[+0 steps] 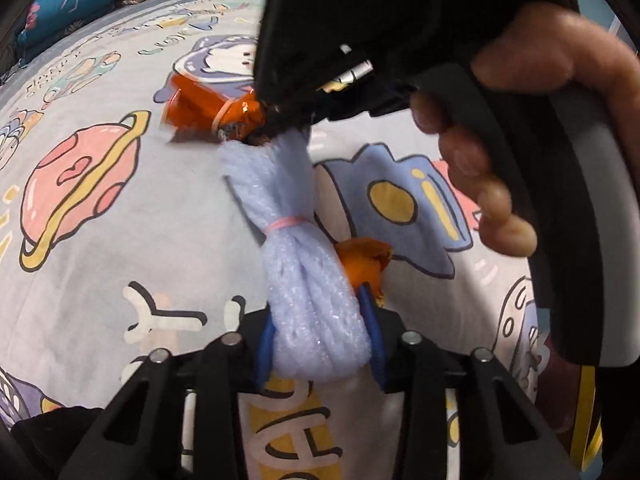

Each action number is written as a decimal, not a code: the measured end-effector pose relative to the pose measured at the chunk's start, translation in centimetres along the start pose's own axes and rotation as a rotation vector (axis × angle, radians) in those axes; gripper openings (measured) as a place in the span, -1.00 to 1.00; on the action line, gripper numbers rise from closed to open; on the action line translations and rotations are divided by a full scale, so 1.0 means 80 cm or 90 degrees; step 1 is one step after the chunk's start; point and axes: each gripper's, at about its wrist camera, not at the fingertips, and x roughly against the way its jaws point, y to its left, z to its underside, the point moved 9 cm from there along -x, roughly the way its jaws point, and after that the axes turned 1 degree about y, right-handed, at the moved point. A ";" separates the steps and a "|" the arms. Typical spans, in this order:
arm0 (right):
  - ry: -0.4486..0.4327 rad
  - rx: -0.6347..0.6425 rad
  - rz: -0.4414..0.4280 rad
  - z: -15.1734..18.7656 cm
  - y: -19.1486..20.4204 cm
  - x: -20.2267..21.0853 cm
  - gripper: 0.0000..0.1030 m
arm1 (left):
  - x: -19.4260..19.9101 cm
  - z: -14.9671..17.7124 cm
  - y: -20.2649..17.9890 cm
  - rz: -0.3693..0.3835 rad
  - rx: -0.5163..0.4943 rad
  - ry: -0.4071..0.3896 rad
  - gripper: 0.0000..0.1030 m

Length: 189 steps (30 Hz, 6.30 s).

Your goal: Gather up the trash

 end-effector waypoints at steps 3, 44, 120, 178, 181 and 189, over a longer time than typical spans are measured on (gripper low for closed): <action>-0.003 0.000 -0.001 0.001 -0.002 0.003 -0.90 | 0.009 -0.003 0.002 0.002 0.003 -0.008 -0.48; -0.160 -0.065 -0.103 0.102 -0.040 0.206 -0.91 | 0.184 0.027 0.046 0.021 0.014 -0.121 -0.53; -0.276 -0.416 0.115 0.494 -0.323 0.349 -0.90 | 0.171 0.080 -0.400 0.118 -0.349 -0.140 -0.52; -0.310 -0.442 0.126 0.481 -0.326 0.358 -0.21 | 0.142 0.073 -0.354 0.143 -0.260 -0.093 0.27; -0.329 -0.423 0.124 0.448 -0.314 0.358 -0.20 | 0.148 0.053 -0.325 0.120 -0.233 -0.117 0.27; -0.358 -0.370 0.138 0.361 -0.268 0.345 0.20 | 0.175 -0.002 -0.229 0.036 -0.167 -0.201 0.43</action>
